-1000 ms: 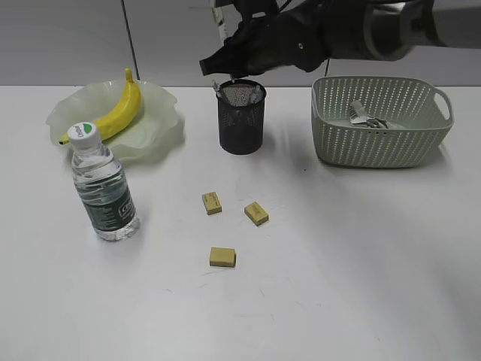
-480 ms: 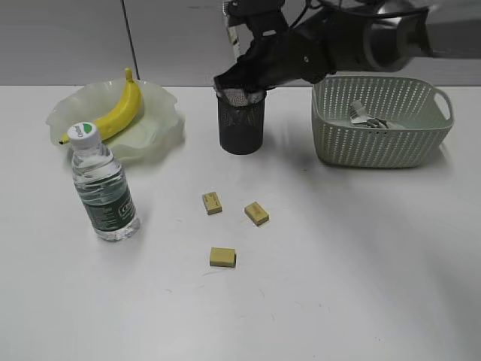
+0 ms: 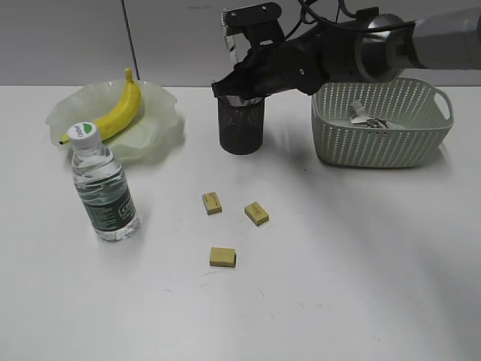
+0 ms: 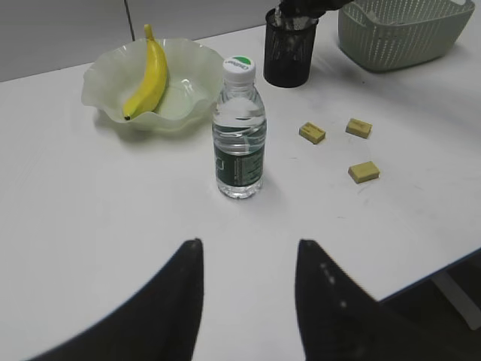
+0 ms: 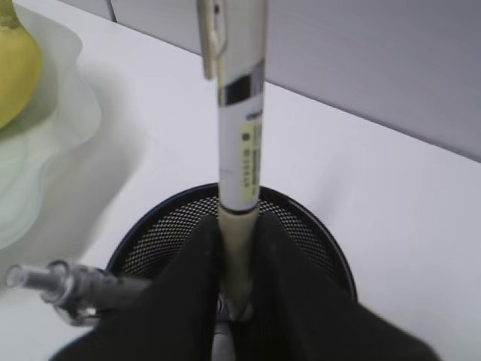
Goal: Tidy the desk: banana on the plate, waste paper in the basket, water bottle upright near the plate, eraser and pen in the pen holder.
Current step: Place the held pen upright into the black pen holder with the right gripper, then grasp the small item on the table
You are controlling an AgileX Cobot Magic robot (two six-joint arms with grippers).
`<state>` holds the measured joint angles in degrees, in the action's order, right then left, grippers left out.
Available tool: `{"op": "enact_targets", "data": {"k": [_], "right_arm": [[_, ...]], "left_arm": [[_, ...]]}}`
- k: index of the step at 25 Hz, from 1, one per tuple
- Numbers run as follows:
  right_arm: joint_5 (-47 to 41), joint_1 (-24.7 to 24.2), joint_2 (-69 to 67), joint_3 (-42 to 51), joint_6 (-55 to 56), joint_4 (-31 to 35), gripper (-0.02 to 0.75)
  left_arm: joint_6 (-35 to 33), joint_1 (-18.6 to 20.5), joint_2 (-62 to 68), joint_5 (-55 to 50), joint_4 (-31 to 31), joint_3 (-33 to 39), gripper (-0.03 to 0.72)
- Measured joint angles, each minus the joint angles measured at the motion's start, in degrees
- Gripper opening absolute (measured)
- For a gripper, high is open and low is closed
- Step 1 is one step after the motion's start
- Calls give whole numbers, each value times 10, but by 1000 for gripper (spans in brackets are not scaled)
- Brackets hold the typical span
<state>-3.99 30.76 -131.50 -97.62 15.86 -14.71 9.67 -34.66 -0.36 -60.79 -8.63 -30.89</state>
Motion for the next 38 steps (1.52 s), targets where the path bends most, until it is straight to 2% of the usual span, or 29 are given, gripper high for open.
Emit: {"op": "enact_targets", "data": {"k": [2, 7, 10, 14, 18, 25, 30, 34, 38], "right_arm": [[-4, 0, -1, 0, 0, 3, 170], [-21, 0, -2, 0, 0, 3, 353], [-38, 0, 0, 0, 0, 4, 403], [-76, 0, 27, 0, 0, 4, 413], [-161, 0, 86, 0, 1, 4, 416], [-419, 1, 203, 0, -17, 6, 416], [-572, 1, 282, 1, -87, 57, 415], [-632, 2, 375, 40, -98, 80, 415], [-650, 2, 497, 128, -101, 85, 415]], "left_arm": [[0, 0, 0, 0, 0, 0, 305], [0, 0, 0, 0, 0, 0, 305], [0, 0, 0, 0, 0, 0, 305], [0, 0, 0, 0, 0, 0, 305], [0, 0, 0, 0, 0, 0, 305], [0, 0, 0, 0, 0, 0, 305], [0, 0, 0, 0, 0, 0, 305], [0, 0, 0, 0, 0, 0, 305], [0, 0, 0, 0, 0, 0, 305]]}}
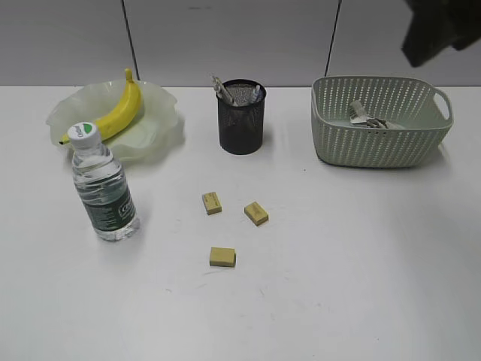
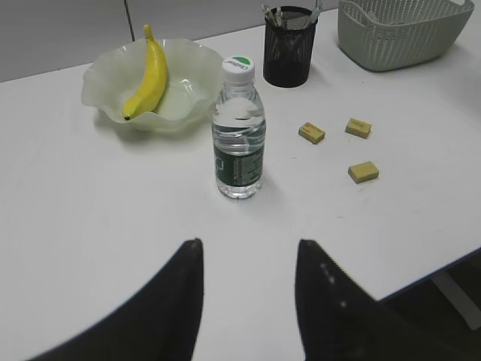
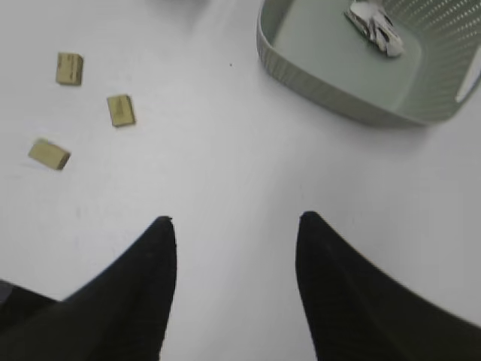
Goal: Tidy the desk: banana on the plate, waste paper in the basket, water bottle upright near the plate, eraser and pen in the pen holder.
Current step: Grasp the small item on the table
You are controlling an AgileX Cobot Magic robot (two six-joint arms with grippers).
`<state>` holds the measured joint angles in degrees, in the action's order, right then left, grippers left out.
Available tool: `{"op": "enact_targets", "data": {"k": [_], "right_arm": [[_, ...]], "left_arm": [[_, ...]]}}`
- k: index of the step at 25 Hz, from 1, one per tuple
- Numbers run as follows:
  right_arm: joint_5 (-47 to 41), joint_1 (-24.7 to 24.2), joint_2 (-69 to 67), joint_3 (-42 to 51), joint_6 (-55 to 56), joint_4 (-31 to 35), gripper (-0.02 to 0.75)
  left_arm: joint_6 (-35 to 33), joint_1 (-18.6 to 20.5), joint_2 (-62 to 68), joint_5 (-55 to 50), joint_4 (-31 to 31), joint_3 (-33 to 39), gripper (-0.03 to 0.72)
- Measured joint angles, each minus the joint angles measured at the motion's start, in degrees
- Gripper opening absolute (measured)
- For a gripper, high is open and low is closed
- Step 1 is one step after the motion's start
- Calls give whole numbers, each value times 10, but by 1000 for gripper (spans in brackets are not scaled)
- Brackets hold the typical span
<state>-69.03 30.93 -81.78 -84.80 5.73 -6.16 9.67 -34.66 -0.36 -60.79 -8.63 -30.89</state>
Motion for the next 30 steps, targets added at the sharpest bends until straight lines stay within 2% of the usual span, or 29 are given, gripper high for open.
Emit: {"op": "enact_targets", "data": {"k": [10, 17, 22, 25, 30], "right_arm": [[-2, 0, 335, 291, -1, 4, 416], [24, 0, 575, 456, -3, 9, 415], [84, 0, 722, 533, -20, 10, 414], [92, 0, 792, 549, -27, 11, 414], [93, 0, 822, 556, -38, 20, 414]], "left_arm": [[0, 0, 0, 0, 0, 0, 305], [0, 0, 0, 0, 0, 0, 305], [0, 0, 0, 0, 0, 0, 305], [0, 0, 0, 1, 1, 0, 305], [-6, 0, 46, 30, 31, -10, 305]]}}
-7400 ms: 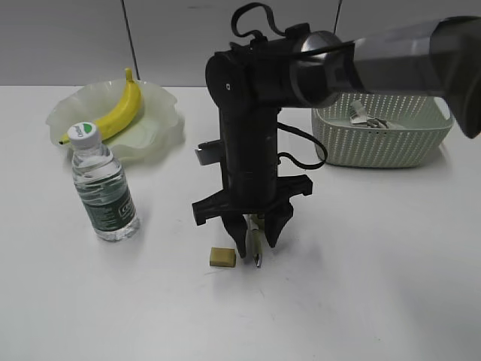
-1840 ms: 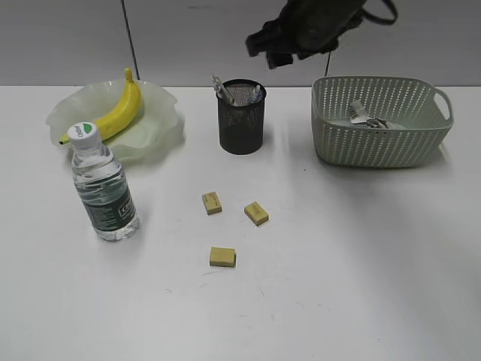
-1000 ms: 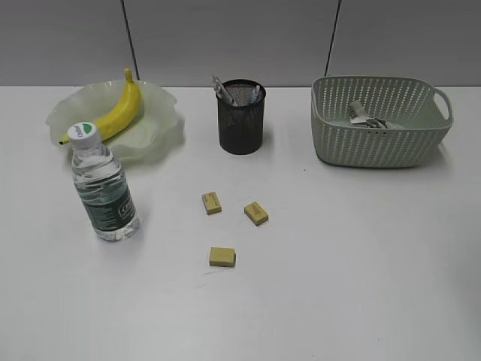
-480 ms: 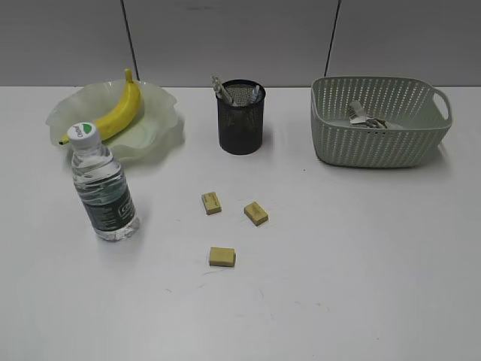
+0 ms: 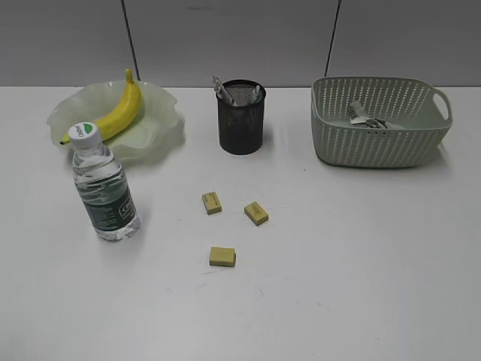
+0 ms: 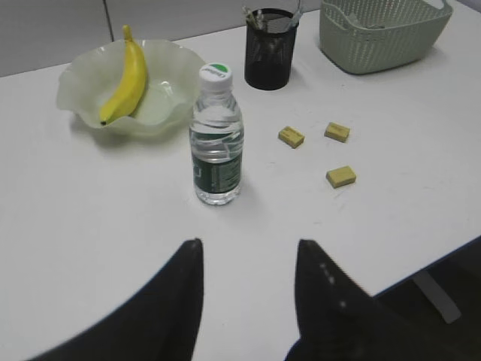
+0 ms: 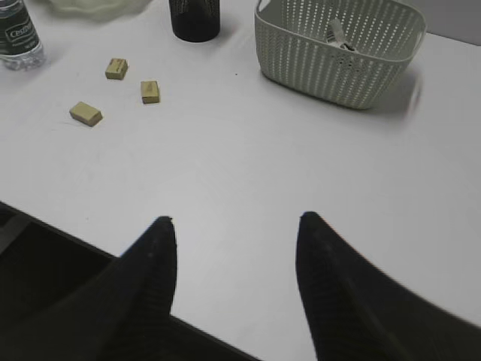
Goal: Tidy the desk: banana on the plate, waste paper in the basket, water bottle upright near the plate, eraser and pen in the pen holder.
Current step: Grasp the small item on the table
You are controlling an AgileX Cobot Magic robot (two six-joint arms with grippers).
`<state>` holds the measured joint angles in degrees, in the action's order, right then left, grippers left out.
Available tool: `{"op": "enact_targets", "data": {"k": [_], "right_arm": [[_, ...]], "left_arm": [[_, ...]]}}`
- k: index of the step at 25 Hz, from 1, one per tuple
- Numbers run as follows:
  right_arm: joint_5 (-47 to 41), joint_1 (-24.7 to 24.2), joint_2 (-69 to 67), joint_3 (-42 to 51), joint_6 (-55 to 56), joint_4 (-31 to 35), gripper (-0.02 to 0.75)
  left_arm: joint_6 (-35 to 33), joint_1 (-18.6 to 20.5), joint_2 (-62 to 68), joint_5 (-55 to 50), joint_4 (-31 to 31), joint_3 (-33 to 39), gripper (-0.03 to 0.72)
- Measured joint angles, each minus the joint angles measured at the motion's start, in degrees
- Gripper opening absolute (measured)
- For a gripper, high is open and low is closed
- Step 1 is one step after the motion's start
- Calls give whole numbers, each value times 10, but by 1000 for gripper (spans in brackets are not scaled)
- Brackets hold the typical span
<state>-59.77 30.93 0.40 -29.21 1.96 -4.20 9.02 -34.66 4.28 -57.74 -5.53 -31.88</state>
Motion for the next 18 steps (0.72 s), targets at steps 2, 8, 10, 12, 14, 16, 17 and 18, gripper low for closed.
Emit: {"op": "enact_targets", "data": {"k": [2, 8, 10, 12, 14, 16, 17, 18], "right_arm": [[1, 0, 0, 0, -10, 8, 414], [1, 0, 0, 0, -16, 11, 414], [1, 0, 0, 0, -16, 11, 413], [1, 0, 0, 0, -16, 11, 413], [0, 0, 0, 0, -16, 11, 413], [0, 0, 0, 0, -16, 11, 413], [0, 0, 0, 0, -16, 12, 413], [0, 0, 0, 0, -16, 12, 413]], "left_arm": [[-21, 0, 45, 35, 24, -7, 305], [-136, 0, 260, 167, 111, -12, 305], [-166, 0, 340, 209, 140, -13, 309], [-206, 0, 436, 231, 170, -18, 333], [-241, 0, 515, 237, 188, -33, 358], [-265, -6, 581, 241, 192, -60, 381], [-273, -11, 614, 243, 192, -77, 387], [-280, -17, 645, 244, 192, -91, 393]]}}
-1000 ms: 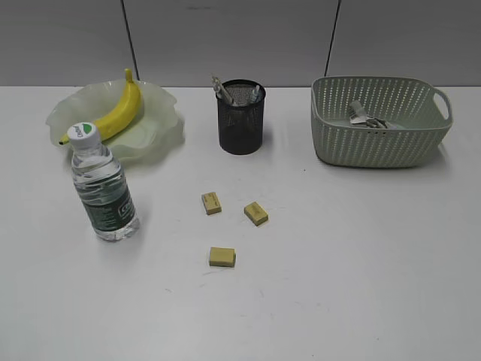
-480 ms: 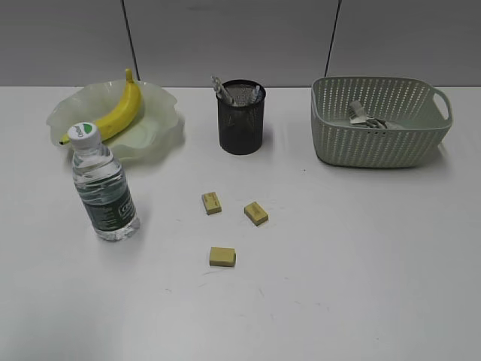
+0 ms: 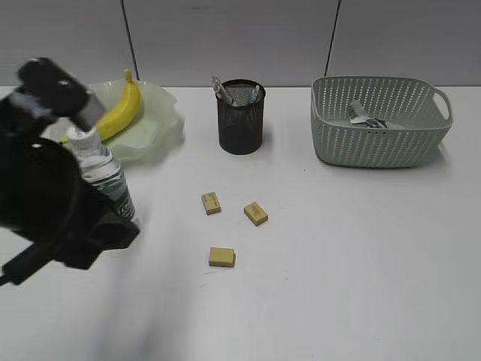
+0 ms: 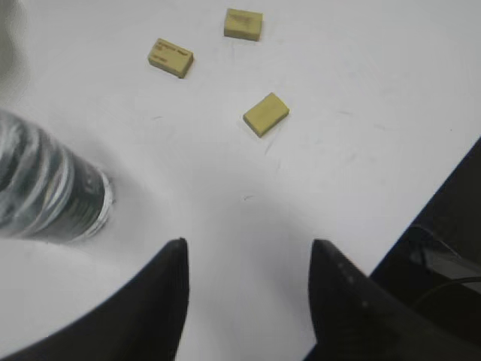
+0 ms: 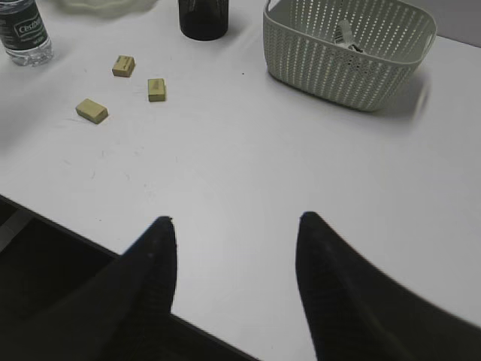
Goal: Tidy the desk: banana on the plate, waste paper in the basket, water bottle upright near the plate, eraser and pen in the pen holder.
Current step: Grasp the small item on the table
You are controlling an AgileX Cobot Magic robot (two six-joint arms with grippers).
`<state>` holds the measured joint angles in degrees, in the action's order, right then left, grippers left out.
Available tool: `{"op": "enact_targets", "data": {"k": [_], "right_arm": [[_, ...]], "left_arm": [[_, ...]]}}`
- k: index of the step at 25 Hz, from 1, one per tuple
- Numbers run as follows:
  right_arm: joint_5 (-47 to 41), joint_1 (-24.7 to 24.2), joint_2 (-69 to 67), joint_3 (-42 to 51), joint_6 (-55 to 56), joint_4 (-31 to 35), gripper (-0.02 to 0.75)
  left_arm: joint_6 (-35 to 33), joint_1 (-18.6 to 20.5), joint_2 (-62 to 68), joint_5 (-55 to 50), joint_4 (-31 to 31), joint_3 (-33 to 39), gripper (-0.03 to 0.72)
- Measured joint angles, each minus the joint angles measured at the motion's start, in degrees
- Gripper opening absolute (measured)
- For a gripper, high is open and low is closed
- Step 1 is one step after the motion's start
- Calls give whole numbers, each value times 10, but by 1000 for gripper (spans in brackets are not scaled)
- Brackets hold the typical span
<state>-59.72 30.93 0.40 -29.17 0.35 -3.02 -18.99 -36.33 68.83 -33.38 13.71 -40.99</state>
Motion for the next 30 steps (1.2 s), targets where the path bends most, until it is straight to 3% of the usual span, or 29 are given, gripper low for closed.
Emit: {"op": "enact_targets", "data": {"k": [12, 17, 24, 30], "right_arm": [[0, 0, 0, 0, 0, 0, 413], [0, 0, 0, 0, -4, 0, 413], [0, 0, 0, 0, -4, 0, 413], [1, 0, 0, 0, -4, 0, 413]], "left_arm": [[-13, -33, 271, -41, -1, -225, 457], [-96, -46, 339, -110, -45, -314, 462], [-148, -81, 415, -155, -130, -344, 462], [-172, -106, 459, -149, -149, -359, 463]]}}
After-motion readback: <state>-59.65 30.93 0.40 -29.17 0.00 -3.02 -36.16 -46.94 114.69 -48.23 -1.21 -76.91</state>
